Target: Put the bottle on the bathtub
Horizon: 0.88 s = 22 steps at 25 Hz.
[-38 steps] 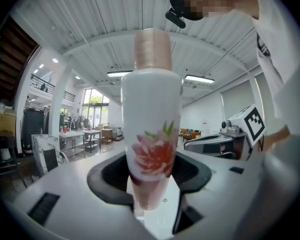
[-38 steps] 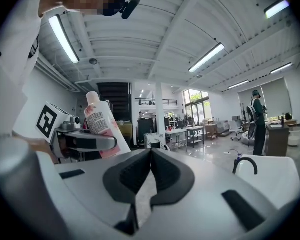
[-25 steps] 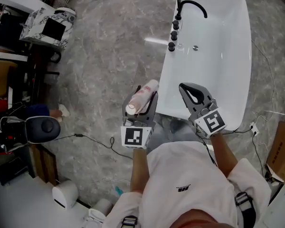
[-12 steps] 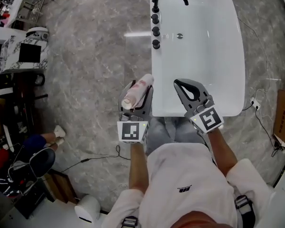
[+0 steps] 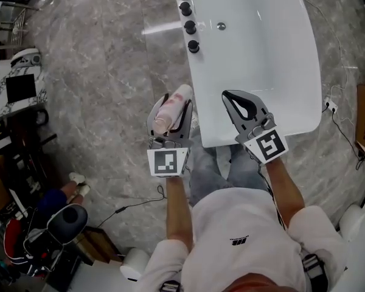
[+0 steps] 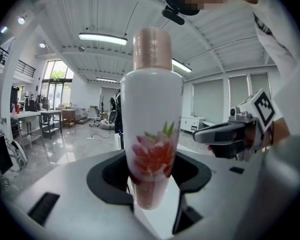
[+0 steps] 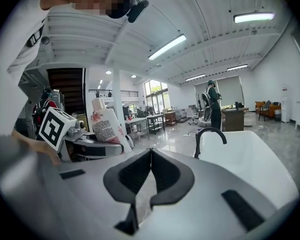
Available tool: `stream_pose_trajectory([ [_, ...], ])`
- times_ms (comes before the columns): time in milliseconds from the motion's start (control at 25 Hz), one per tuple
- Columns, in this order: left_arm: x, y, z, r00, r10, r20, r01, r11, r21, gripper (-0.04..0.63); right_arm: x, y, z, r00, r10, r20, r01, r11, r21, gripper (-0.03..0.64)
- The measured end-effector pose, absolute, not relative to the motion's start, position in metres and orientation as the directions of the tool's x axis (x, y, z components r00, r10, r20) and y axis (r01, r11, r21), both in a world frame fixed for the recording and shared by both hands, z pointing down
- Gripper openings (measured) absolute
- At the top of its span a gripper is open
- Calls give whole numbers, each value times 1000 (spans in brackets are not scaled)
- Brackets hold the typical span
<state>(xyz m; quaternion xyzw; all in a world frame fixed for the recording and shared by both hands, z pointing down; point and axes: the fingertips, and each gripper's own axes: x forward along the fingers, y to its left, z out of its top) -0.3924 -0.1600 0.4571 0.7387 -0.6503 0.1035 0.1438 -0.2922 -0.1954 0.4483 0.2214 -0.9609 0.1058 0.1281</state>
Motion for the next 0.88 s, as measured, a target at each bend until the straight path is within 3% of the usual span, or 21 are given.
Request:
stream_pose_trajectory([
  [880, -396, -231, 611, 226, -886, 404, -974, -214, 77, 227, -308, -240, 585, -809, -480, 339, -557, 810, -181, -5],
])
